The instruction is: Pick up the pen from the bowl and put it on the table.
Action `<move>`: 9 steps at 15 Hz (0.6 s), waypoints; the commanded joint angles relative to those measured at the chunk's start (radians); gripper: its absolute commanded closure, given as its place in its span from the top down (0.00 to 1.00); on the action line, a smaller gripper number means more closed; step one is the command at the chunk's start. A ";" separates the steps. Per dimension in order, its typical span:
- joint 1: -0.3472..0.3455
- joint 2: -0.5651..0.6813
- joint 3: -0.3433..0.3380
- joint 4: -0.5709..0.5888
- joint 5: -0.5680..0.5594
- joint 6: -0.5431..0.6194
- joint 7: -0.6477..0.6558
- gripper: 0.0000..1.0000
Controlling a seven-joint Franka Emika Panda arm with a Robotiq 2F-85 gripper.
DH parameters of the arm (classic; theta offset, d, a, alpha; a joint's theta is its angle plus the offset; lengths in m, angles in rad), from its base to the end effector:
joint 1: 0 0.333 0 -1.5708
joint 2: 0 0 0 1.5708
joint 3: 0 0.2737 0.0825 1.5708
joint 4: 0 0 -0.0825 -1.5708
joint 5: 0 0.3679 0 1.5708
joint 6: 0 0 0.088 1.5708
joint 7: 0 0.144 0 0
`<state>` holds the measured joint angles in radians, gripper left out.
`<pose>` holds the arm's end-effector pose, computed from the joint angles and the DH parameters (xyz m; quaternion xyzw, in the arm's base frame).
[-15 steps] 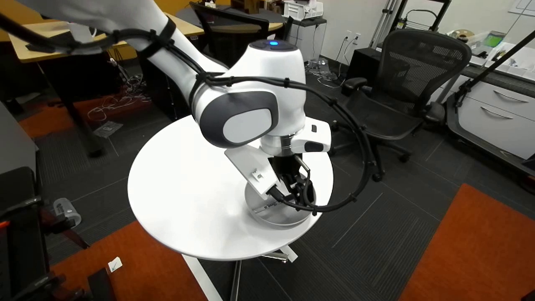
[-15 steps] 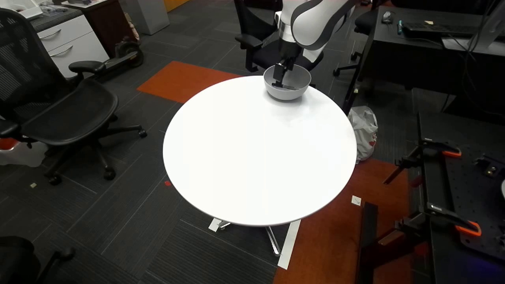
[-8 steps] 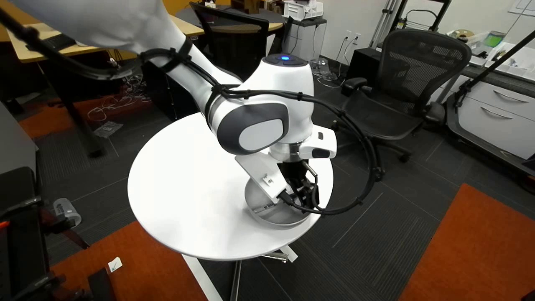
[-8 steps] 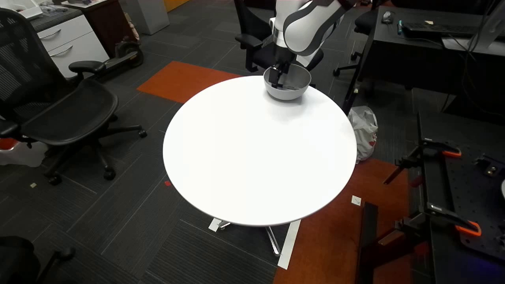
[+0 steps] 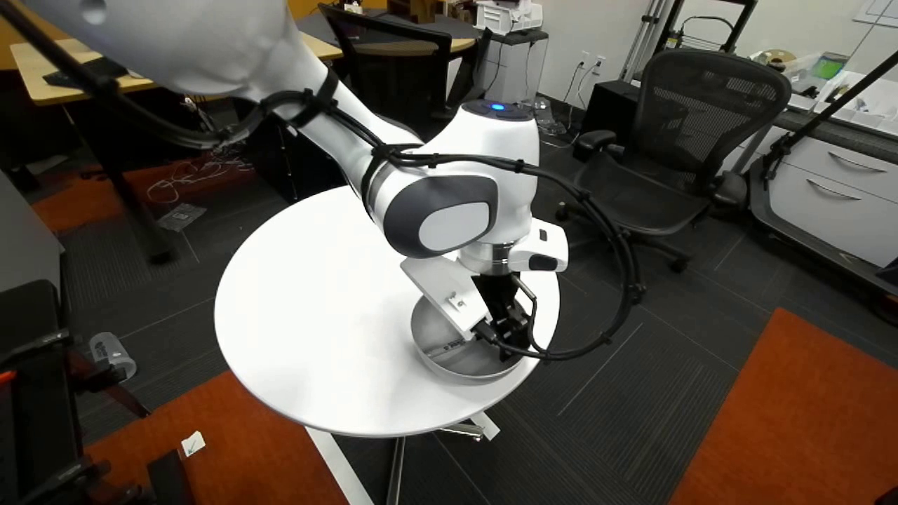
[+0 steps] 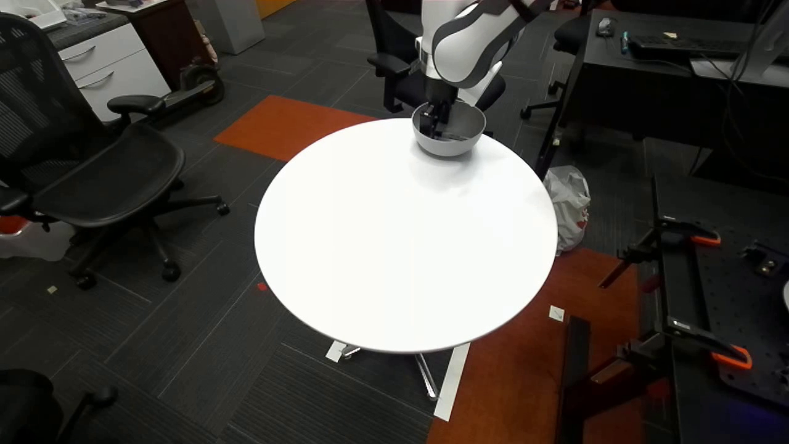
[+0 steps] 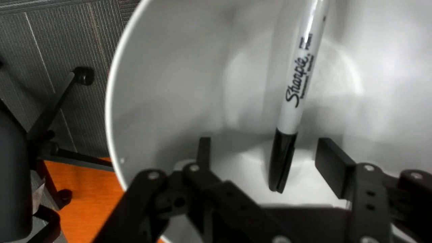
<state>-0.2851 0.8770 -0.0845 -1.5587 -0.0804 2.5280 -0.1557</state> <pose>0.6224 -0.2377 0.0846 0.9956 -0.0582 0.0305 0.0666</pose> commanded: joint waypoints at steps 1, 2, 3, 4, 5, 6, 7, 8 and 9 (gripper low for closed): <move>-0.016 0.025 0.016 0.052 0.027 -0.057 -0.040 0.50; -0.016 0.028 0.016 0.056 0.027 -0.060 -0.040 0.42; -0.016 0.028 0.016 0.061 0.029 -0.063 -0.039 0.34; -0.016 0.028 0.017 0.063 0.029 -0.067 -0.039 0.28; -0.017 0.028 0.017 0.065 0.029 -0.068 -0.040 0.19; -0.017 0.029 0.018 0.064 0.030 -0.067 -0.040 0.12; -0.017 0.029 0.017 0.065 0.029 -0.066 -0.039 0.04; -0.013 0.026 0.013 0.061 0.028 -0.068 -0.031 0.01; -0.010 0.018 0.010 0.054 0.027 -0.068 -0.024 0.00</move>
<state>-0.2872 0.8888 -0.0792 -1.5264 -0.0773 2.4948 -0.1557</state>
